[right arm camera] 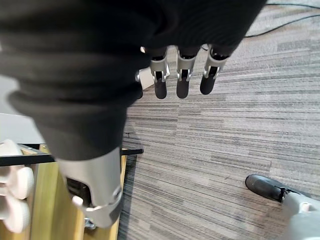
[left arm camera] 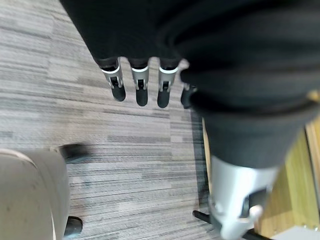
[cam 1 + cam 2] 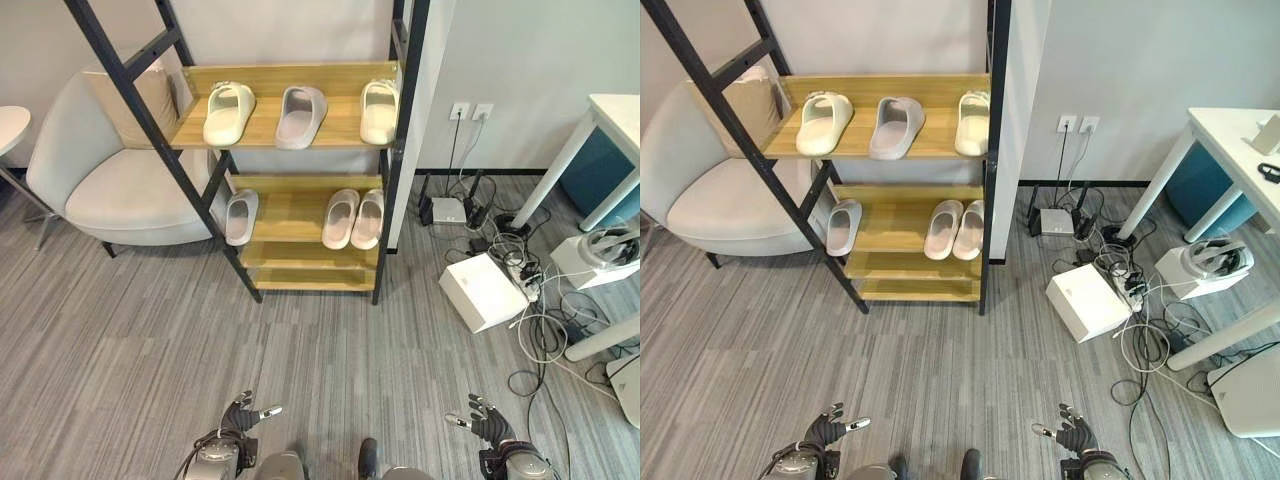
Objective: Arrange the slippers neatly on the shoe rack.
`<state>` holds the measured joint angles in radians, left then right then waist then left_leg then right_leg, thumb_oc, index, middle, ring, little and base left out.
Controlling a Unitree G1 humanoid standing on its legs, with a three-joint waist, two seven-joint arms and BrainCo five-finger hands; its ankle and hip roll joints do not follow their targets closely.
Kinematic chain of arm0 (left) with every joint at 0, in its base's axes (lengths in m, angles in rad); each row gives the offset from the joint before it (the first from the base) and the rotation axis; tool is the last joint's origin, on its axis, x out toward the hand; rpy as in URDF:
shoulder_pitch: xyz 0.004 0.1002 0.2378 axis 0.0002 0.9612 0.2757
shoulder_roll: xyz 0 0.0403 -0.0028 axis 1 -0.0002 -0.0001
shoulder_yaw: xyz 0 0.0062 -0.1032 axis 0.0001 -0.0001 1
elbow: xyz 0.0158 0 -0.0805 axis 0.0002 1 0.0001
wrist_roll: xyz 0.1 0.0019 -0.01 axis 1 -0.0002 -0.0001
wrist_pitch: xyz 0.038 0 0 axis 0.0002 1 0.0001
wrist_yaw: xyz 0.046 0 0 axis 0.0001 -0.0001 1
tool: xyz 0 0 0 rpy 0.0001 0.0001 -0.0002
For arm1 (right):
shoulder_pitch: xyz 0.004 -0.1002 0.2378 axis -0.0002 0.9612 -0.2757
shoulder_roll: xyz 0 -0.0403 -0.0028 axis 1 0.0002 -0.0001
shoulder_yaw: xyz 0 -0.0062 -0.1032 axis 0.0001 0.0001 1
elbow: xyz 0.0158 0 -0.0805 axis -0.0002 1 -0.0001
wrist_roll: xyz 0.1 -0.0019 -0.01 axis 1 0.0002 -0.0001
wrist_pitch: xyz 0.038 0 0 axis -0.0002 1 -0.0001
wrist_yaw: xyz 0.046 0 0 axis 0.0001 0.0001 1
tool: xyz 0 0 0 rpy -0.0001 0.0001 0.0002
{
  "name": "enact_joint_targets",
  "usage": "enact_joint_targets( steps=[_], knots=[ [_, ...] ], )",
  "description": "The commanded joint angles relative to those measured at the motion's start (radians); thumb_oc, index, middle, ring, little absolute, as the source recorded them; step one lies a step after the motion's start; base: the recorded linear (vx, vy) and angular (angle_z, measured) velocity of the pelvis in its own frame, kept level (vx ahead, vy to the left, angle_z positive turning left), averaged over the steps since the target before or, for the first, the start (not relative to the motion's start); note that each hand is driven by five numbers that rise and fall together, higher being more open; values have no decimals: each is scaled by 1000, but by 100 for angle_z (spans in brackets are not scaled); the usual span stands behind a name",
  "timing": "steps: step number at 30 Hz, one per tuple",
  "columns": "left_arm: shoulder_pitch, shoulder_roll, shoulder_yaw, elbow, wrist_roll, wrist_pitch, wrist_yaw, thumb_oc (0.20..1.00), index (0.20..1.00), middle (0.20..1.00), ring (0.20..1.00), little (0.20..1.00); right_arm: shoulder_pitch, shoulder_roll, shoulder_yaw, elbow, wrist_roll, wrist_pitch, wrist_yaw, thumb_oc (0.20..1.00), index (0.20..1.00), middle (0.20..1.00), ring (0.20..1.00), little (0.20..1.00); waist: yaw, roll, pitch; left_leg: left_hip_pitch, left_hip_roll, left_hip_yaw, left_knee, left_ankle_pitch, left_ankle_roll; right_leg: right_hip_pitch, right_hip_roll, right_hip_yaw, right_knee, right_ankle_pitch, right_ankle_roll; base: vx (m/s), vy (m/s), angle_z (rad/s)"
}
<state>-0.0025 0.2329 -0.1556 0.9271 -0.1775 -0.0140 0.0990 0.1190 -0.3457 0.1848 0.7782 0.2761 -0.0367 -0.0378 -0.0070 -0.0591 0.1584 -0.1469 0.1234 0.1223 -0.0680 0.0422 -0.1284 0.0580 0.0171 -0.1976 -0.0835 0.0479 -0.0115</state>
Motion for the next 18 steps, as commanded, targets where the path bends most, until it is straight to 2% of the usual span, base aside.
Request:
enact_joint_targets(
  steps=[1, 3, 5, 10, 13, 16, 18],
  knots=[
    [-34, 22, -6, 3, -17, -19, 15, 1000, 1000, 1000, 1000, 1000, 25, -33, -34, -57, 4, -18, -2, 1000, 1000, 1000, 1000, 1000, 15, 14, 21, 5, 34, 63, -8, 174, -5, 47, -101, 17, 7, -18, 148, 231, 163, -14],
    [-35, 19, -1, 8, -24, -19, 13, 1000, 1000, 1000, 1000, 1000, 24, -32, -34, -60, 2, -17, -1, 1000, 1000, 1000, 1000, 1000, 7, 17, 13, 35, 48, 118, -14, 160, -4, 62, -106, 10, 8, -33, 155, 219, 187, -3],
    [-33, 12, -4, 19, -23, -21, 13, 1000, 1000, 1000, 1000, 1000, 19, -30, -29, -55, -9, -14, -3, 1000, 1000, 1000, 1000, 1000, 8, 20, 3, 39, 35, 122, -19, 159, 1, 67, -123, 8, 10, -35, 163, 219, 236, 0],
    [-22, 18, -4, 12, -21, -22, 15, 1000, 1000, 1000, 1000, 1000, 9, -4, -36, -41, -10, -8, -3, 1000, 1000, 1000, 1000, 1000, 21, -18, -8, 73, -19, 157, -15, 92, 45, 48, -193, 43, 44, -19, 201, 167, 235, 4],
    [-25, 31, -5, -2, -25, -21, 15, 1000, 1000, 1000, 1000, 1000, -9, 11, -20, -40, -13, -6, -3, 1000, 1000, 1000, 1000, 1000, 35, -34, 3, 85, -56, 165, -3, 55, 79, -5, -230, 64, 168, 27, 220, 80, 199, 6],
    [-29, 47, -11, -21, -26, -21, 13, 1000, 1000, 1000, 1000, 1000, -23, 20, -7, -47, -17, -9, 0, 1000, 1000, 1000, 1000, 1000, 36, -23, 31, 116, -67, 167, 0, 29, 98, -85, -225, 71, 324, 62, 224, 72, 177, -9],
    [-32, 55, -15, -25, -19, -19, 10, 1000, 1000, 1000, 1000, 1000, -28, 22, -2, -57, -20, -8, 4, 1000, 1000, 1000, 1000, 1000, 29, -18, 37, 133, -70, 163, 0, 17, 99, -109, -210, 71, 340, 59, 219, 100, 89, -3]
  ],
)
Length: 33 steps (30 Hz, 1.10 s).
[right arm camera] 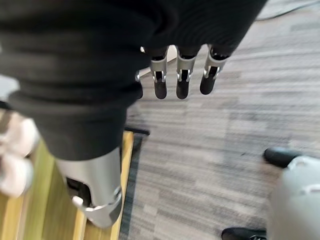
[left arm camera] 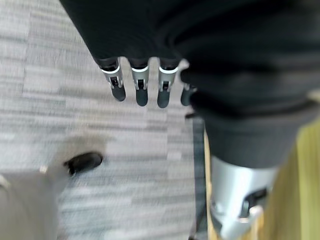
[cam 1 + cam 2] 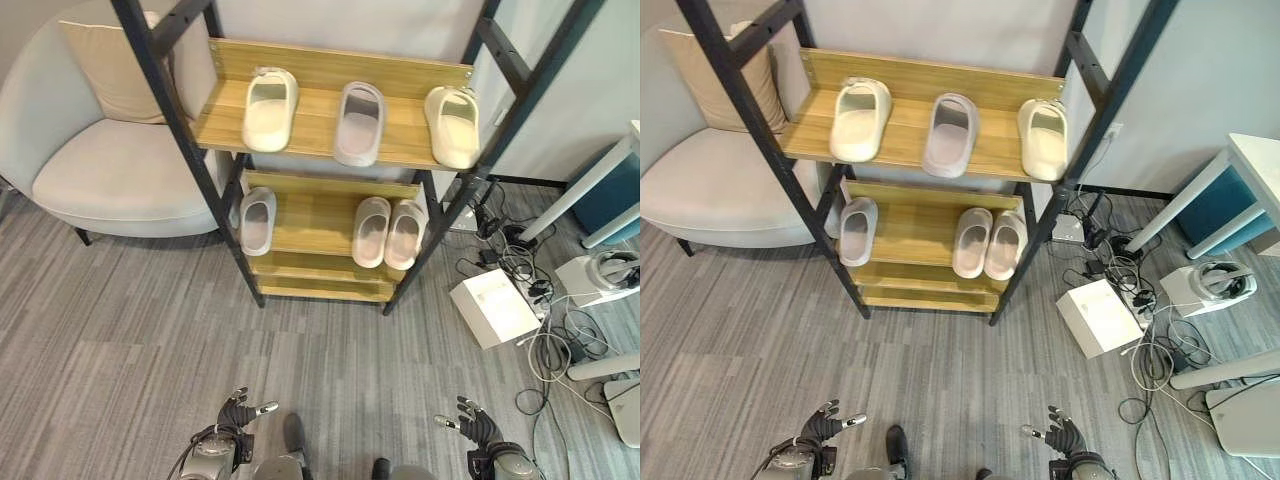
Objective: Arrange the slippers neatly on the shoe rack.
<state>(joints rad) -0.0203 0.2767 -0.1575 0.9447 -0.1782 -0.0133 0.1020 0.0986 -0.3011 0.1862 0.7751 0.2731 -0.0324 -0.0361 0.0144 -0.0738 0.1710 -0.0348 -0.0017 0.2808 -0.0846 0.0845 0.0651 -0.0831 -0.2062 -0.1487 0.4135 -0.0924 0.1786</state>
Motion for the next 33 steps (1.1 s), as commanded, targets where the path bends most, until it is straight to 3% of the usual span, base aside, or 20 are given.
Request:
enact_joint_targets(
  steps=[1, 5, 8, 10, 12, 13, 15, 17, 21, 33],
  knots=[
    [-14, 15, -13, -46, -18, -19, 7, 1000, 1000, 1000, 1000, 1000, -5, -24, -4, -63, -16, -12, 2, 1000, 1000, 1000, 1000, 1000, 2, 1, 28, 33, 51, 1, 16, -30, -93, 11, 28, 21, -163, 194, 23, 165, 45, 13],
    [-22, 18, -14, -37, -8, -17, 7, 1000, 1000, 1000, 1000, 1000, 13, -25, -15, -79, -3, -16, 1, 1000, 1000, 1000, 1000, 1000, -23, 8, 25, 94, 36, -11, 9, -54, -103, -6, 53, -64, -317, 180, 2, 189, -6, 8],
    [-19, 11, -12, -49, 0, -17, 1, 1000, 1000, 1000, 1000, 1000, 38, -26, -21, -103, -7, -16, 2, 1000, 1000, 1000, 1000, 1000, -40, 3, 11, 124, 40, -26, 22, -70, -115, 13, 74, -63, -389, 196, 4, 173, -159, 28],
    [-6, 6, -8, -65, -11, -20, -9, 1000, 1000, 1000, 1000, 1000, 39, -32, -16, -76, 3, -18, 4, 1000, 1000, 1000, 1000, 1000, -25, -2, 6, 81, 67, -50, 194, -44, -150, 83, 106, -56, -448, 188, -26, 94, -224, 24],
    [-13, 1, -15, -82, -35, -29, -5, 1000, 1000, 1000, 1000, 1000, 34, -52, -7, -78, 5, -21, 9, 1000, 1000, 1000, 1000, 1000, 4, -7, 30, -5, 44, -159, 331, 2, -172, 117, 112, -53, -471, 190, -49, 14, -138, 1],
    [-14, -2, -22, -95, -52, -29, -1, 1000, 1000, 1000, 1000, 1000, 28, -61, -6, -73, 5, -18, 8, 1000, 1000, 1000, 1000, 1000, 11, -9, 33, -24, 25, -204, 294, -7, -169, 126, 111, -52, -482, 187, -48, 63, -34, 10],
    [1, -12, -21, -92, -51, -24, -6, 1000, 1000, 1000, 1000, 1000, 31, -64, -13, -66, 3, -12, 8, 1000, 1000, 1000, 1000, 1000, 13, -3, 16, -31, 51, -201, 144, -24, -155, 139, 105, -52, -500, 180, -33, 145, 50, -17],
    [6, -16, -27, -86, -39, -19, -2, 1000, 1000, 1000, 1000, 1000, 40, -69, -18, -65, -3, -12, 8, 1000, 1000, 1000, 1000, 1000, 22, 13, 6, -74, 77, -186, 48, 56, -165, 152, 109, -58, -499, 165, -26, 138, 85, -18],
    [0, -17, -35, -70, -30, -23, -7, 1000, 1000, 1000, 1000, 1000, 39, -62, -22, -61, -12, -8, 5, 1000, 1000, 1000, 1000, 1000, 8, 22, -10, -25, 63, -149, 13, 40, -160, 163, 90, -41, -484, 139, -25, 153, 143, -22],
    [-2, -4, -32, -69, -42, -28, -3, 1000, 1000, 1000, 1000, 1000, 3, -39, -9, -34, -21, -8, 7, 1000, 1000, 1000, 1000, 1000, 30, -9, -3, 7, 8, -114, 5, -33, -97, 107, 27, 1, -389, 147, 19, 83, 124, -9]
  ],
)
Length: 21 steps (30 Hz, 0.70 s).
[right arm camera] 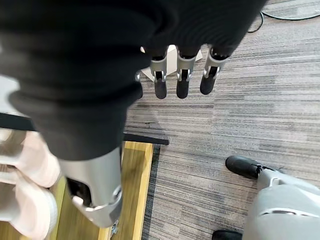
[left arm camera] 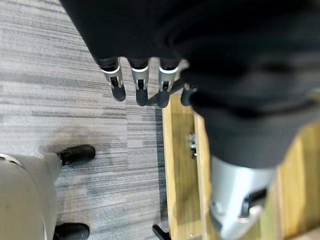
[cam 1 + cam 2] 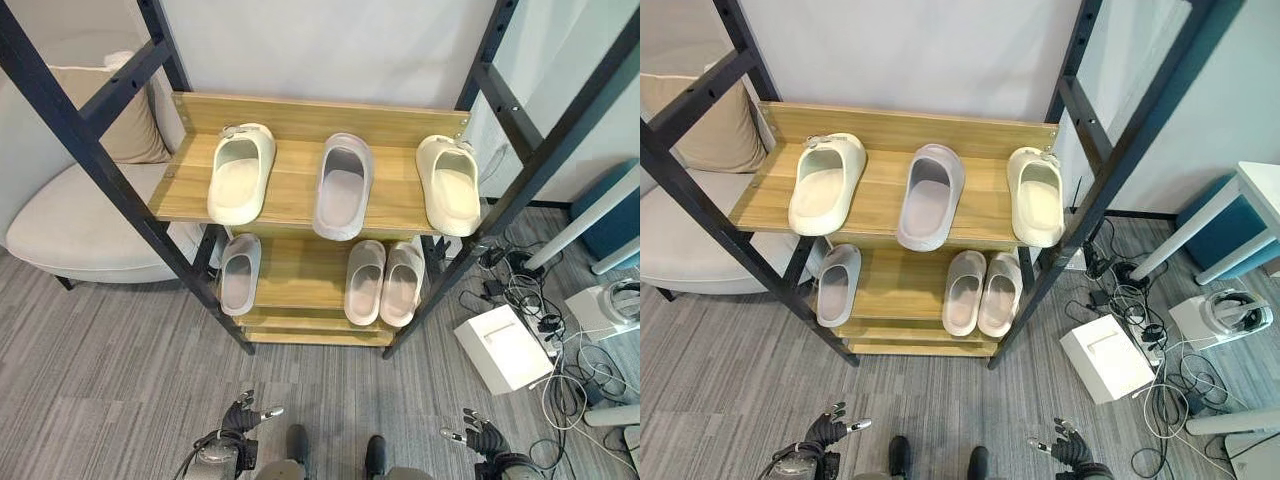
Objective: Arrange the slippers neatly on the shoe rack.
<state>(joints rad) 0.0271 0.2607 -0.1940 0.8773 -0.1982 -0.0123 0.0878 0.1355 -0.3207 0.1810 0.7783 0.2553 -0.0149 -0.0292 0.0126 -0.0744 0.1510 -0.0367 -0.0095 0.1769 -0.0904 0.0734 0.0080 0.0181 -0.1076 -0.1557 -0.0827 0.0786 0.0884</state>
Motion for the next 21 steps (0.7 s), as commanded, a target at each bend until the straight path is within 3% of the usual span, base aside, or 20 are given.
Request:
enact_joint_targets(
  steps=[1, 4, 6, 8, 12, 14, 16, 18, 21],
  knots=[
    [-50, 18, 7, -7, -25, -29, 11, 1000, 1000, 1000, 1000, 1000, -38, -16, 1, -37, -6, -25, 3, 1000, 1000, 1000, 1000, 1000, 37, -8, 25, 15, 6, -11, 11, -32, -27, -23, -78, 14, 177, -15, 116, 51, 138, -1],
    [-48, 29, 11, -14, -27, -27, 7, 1000, 1000, 1000, 1000, 1000, -40, -10, 14, -41, -13, -26, 11, 1000, 1000, 1000, 1000, 1000, 32, 6, 44, 47, 4, -17, 3, -43, -15, -98, -58, 22, 320, 10, 119, 73, 106, -9],
    [-48, 31, 13, -14, -26, -28, 6, 1000, 1000, 1000, 1000, 1000, -37, -10, 15, -46, -13, -25, 12, 1000, 1000, 1000, 1000, 1000, 27, 8, 45, 55, 3, -21, 3, -47, -16, -114, -44, 24, 321, 7, 115, 81, 26, -5],
    [-55, 33, 14, -15, -32, -30, 8, 1000, 1000, 1000, 1000, 1000, -32, -10, 13, -44, -5, -28, 12, 1000, 1000, 1000, 1000, 1000, 22, 9, 49, 67, 5, -25, 3, -53, -21, -133, -22, 4, 268, -11, 97, 103, -32, 12],
    [-75, 38, 20, -4, -31, -22, 19, 1000, 1000, 1000, 1000, 1000, -10, -22, 4, -32, -8, -27, 3, 1000, 1000, 1000, 1000, 1000, 1, 3, 52, 108, 3, -45, 9, -70, -33, -154, 12, -30, 162, 10, 80, 170, -101, 19],
    [-67, 32, 17, -6, -35, -27, 7, 1000, 1000, 1000, 1000, 1000, -4, -19, 1, -23, 12, -30, 7, 1000, 1000, 1000, 1000, 1000, -8, 0, 49, 102, 12, -55, 99, -78, -51, -96, 27, -25, 117, 1, 72, 144, -124, 48],
    [-62, 17, 15, -30, -63, -32, 2, 1000, 1000, 1000, 1000, 1000, 1, -28, -3, -10, 25, -40, 10, 1000, 1000, 1000, 1000, 1000, 7, -8, 57, 33, 16, -63, 264, -30, -96, -36, 38, -33, 73, 3, 47, 71, -91, 56],
    [-77, 8, 8, -23, -73, -32, 0, 1000, 1000, 1000, 1000, 1000, -7, -40, -8, 0, 35, -38, 5, 1000, 1000, 1000, 1000, 1000, 13, -18, 68, -35, 18, -83, 339, -10, -110, -1, 28, -54, 38, 4, 39, 37, -31, 7],
    [-69, 4, 7, -16, -72, -31, 3, 1000, 1000, 1000, 1000, 1000, 0, -47, -25, -1, 41, -32, 7, 1000, 1000, 1000, 1000, 1000, 11, -20, 41, -42, 100, -38, 150, -12, -102, 22, 6, -68, 2, 0, 62, 138, 101, 35]
  ],
)
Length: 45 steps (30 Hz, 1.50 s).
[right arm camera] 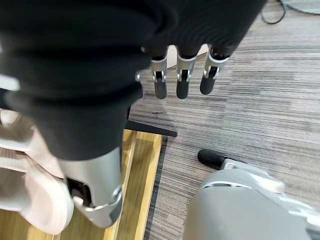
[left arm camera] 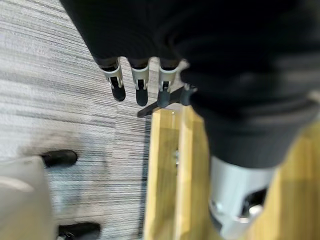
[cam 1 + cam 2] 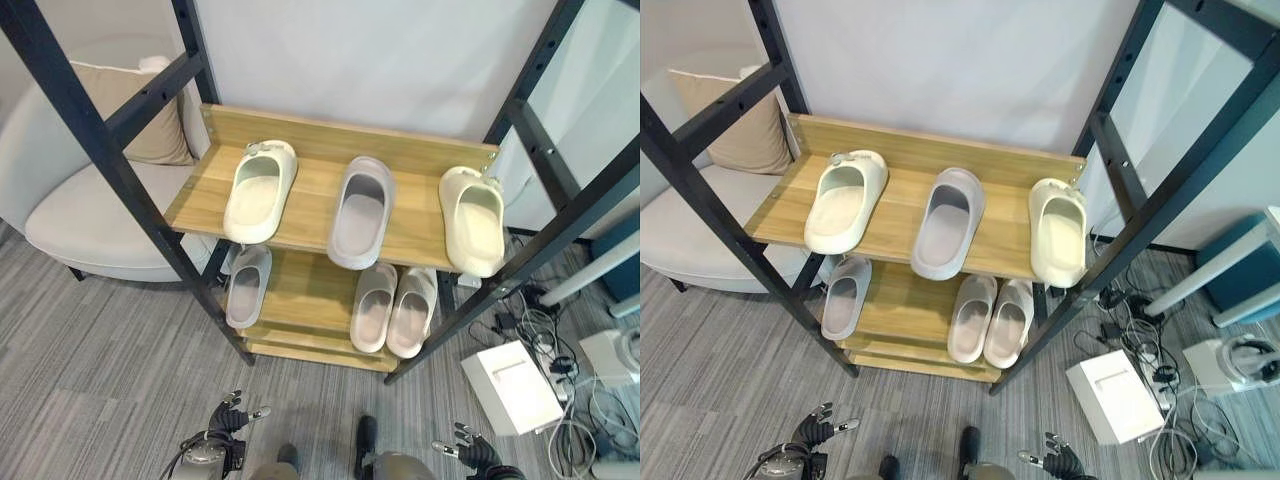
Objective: Arrange the slippers neatly on the shoe rack.
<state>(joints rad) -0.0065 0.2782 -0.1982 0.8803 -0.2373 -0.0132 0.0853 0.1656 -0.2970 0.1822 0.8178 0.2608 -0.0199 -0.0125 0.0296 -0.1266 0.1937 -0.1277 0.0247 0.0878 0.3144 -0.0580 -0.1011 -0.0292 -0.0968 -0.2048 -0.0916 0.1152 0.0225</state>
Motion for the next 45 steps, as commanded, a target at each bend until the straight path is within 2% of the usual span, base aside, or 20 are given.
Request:
enact_joint_targets(
  steps=[1, 2, 4, 6, 10, 18, 21, 22, 23, 26, 27, 28, 30, 32, 35, 36, 38, 41, 44, 45],
  knots=[
    [-35, -15, 9, -16, -29, -28, 8, 1000, 1000, 1000, 1000, 1000, -29, -74, -26, -34, 31, -27, -11, 1000, 1000, 1000, 1000, 1000, -2, 36, -7, 42, 95, 51, -307, 150, -2, 71, -9, -22, 11, -45, 133, 169, 180, 38],
    [-39, -15, 6, -13, -28, -28, 12, 1000, 1000, 1000, 1000, 1000, -30, -81, -26, -29, 24, -29, -16, 1000, 1000, 1000, 1000, 1000, 1, 43, -11, 21, 136, 46, -353, 204, -18, 76, -18, -23, 11, -58, 139, 115, 129, 7],
    [-40, -14, 5, -8, -33, -24, 12, 1000, 1000, 1000, 1000, 1000, -35, -91, -27, -28, 18, -21, -15, 1000, 1000, 1000, 1000, 1000, -6, 50, -20, 39, 153, 40, -365, 205, -24, 79, -29, -21, 23, -77, 144, 205, 252, -6],
    [-44, -15, 6, -2, -35, -27, 8, 1000, 1000, 1000, 1000, 1000, -37, -78, -36, -23, 17, -18, -13, 1000, 1000, 1000, 1000, 1000, -17, 53, -30, 66, 122, 49, -393, 188, -21, 82, -58, -4, 37, -70, 154, 236, 352, -21],
    [-53, 10, 7, -2, -30, -30, 11, 1000, 1000, 1000, 1000, 1000, -63, -48, -14, -10, 12, -15, -16, 1000, 1000, 1000, 1000, 1000, 2, 20, -23, 83, 79, 85, -402, 153, 12, 47, -93, 39, 64, -39, 175, 52, 203, -15],
    [-59, 30, -2, -7, -13, -29, 5, 1000, 1000, 1000, 1000, 1000, -71, -31, 1, -24, -8, -12, -15, 1000, 1000, 1000, 1000, 1000, 6, -6, -20, 93, 26, 109, -402, 106, 49, 12, -139, 60, 92, 43, 213, 3, 146, -10],
    [-61, 34, -5, -13, -6, -26, 1, 1000, 1000, 1000, 1000, 1000, -82, -40, 38, -55, -72, -5, -9, 1000, 1000, 1000, 1000, 1000, 13, -10, -19, 98, 14, 110, -402, 96, 57, 7, -150, 64, 94, 60, 219, -5, 76, -14],
    [-69, 39, -9, -26, 8, -24, -5, 1000, 1000, 1000, 1000, 1000, -101, -67, 109, -149, -203, 1, 4, 1000, 1000, 1000, 1000, 1000, 24, -15, -14, 98, 3, 110, -402, 92, 60, 0, -164, 57, 95, 89, 226, -32, 51, -15],
    [-69, 47, -5, -38, 18, -26, -6, 1000, 1000, 1000, 1000, 1000, -99, -88, 140, -268, -264, -1, 25, 1000, 1000, 1000, 1000, 1000, 27, -15, -8, 100, 1, 116, -402, 91, 60, -4, -170, 49, 94, 104, 230, -46, 58, -19],
    [-80, 72, 40, -46, 38, -30, 0, 1000, 1000, 1000, 1000, 1000, -82, -178, 166, -648, -321, -46, 83, 1000, 1000, 1000, 1000, 1000, 23, -14, 5, 101, 9, 151, -402, 88, 61, -20, -183, -5, 128, 118, 236, -76, 32, -27],
    [-90, 68, 49, -34, 39, -32, 1, 1000, 1000, 1000, 1000, 1000, -64, -216, 154, -775, -313, -60, 116, 1000, 1000, 1000, 1000, 1000, 13, -12, 8, 104, 11, 161, -402, 88, 60, -21, -176, 0, 139, 110, 236, -61, 57, -61],
    [-104, 60, 72, 10, 46, -34, 9, 1000, 1000, 1000, 1000, 1000, -1, -267, 107, -980, -258, -85, 164, 1000, 1000, 1000, 1000, 1000, -9, -13, -1, 111, 14, 173, -402, 85, 59, -28, -166, 13, 145, 103, 235, -28, 39, -49],
    [-115, 55, 81, 41, 60, -37, 16, 1000, 1000, 1000, 1000, 1000, 66, -315, 52, -1128, -196, -106, 216, 1000, 1000, 1000, 1000, 1000, -26, -14, -10, 118, 16, 177, -402, 85, 56, -23, -160, 25, 135, 98, 232, 10, -3, -3],
    [-114, 55, 88, 49, 72, -35, 16, 1000, 1000, 1000, 1000, 1000, 93, -346, 22, -1200, -171, -113, 237, 1000, 1000, 1000, 1000, 1000, -34, -14, -17, 123, 18, 180, -402, 84, 54, -17, -158, 28, 127, 93, 231, 29, -22, 6],
    [-95, 62, 95, 45, 96, -42, 0, 1000, 1000, 1000, 1000, 1000, 135, -451, -89, -1362, -3, -130, 297, 1000, 1000, 1000, 1000, 1000, -57, -17, -46, 142, 25, 192, -402, 84, 44, 6, -150, 27, 93, 77, 228, 41, -43, -3],
    [-95, 60, 94, 45, 96, -42, 0, 1000, 1000, 1000, 1000, 1000, 140, -452, -93, -1367, 0, -128, 298, 1000, 1000, 1000, 1000, 1000, -57, -15, -46, 143, 25, 191, -402, 83, 44, 7, -150, 27, 92, 77, 228, 32, -52, -14],
    [-78, 57, 87, 30, 95, -47, -19, 1000, 1000, 1000, 1000, 1000, 154, -523, -199, -1427, 86, -128, 302, 1000, 1000, 1000, 1000, 1000, -74, -10, -65, 152, 28, 194, -402, 84, 40, 20, -144, 23, 79, 66, 227, 32, -49, -18],
    [-57, 44, 79, 15, 85, -55, -23, 1000, 1000, 1000, 1000, 1000, 134, -489, -311, -1470, 149, -153, 255, 1000, 1000, 1000, 1000, 1000, -102, 3, -85, 161, 30, 192, -402, 81, 40, 27, -140, 24, 76, 63, 227, 17, -54, -7],
    [-37, 27, 73, -4, 71, -60, -19, 1000, 1000, 1000, 1000, 1000, 97, -405, -362, -1468, 111, -176, 184, 1000, 1000, 1000, 1000, 1000, -113, 17, -96, 167, 31, 192, -402, 77, 43, 30, -138, 28, 75, 58, 225, 4, -21, -4],
    [-34, 19, 68, -20, 72, -61, -18, 1000, 1000, 1000, 1000, 1000, 62, -379, -380, -1462, 37, -191, 131, 1000, 1000, 1000, 1000, 1000, -114, 24, -100, 168, 31, 190, -402, 76, 44, 30, -137, 30, 75, 55, 225, 0, 0, 0]
  ],
)
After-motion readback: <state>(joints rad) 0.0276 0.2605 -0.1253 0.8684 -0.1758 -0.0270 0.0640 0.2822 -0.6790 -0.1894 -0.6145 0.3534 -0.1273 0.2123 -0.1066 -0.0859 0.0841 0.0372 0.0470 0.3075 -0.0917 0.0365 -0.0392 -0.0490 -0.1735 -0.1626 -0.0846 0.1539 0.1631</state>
